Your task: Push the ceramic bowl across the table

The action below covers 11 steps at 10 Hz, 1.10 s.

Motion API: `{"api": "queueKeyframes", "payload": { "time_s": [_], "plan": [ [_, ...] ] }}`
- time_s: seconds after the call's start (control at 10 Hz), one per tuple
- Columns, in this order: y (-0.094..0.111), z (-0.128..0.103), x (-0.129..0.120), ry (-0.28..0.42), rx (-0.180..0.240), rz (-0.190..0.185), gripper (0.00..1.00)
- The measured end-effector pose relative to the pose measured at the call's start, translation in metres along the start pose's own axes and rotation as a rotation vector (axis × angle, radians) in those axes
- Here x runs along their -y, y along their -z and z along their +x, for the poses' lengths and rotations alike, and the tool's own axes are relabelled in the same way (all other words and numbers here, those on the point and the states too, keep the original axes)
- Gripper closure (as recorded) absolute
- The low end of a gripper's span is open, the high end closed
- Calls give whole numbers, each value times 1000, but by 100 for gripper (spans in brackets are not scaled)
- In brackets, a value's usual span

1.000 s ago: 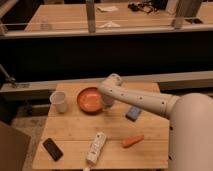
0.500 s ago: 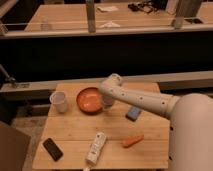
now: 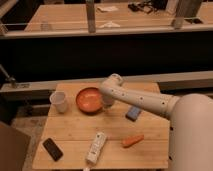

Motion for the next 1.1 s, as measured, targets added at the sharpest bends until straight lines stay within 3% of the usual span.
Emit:
{"api": "queueKeyframes", "payload": {
  "time_s": [1.1],
  "plan": [
    [-3,-7,10,9,13,26,93]
  ]
}}
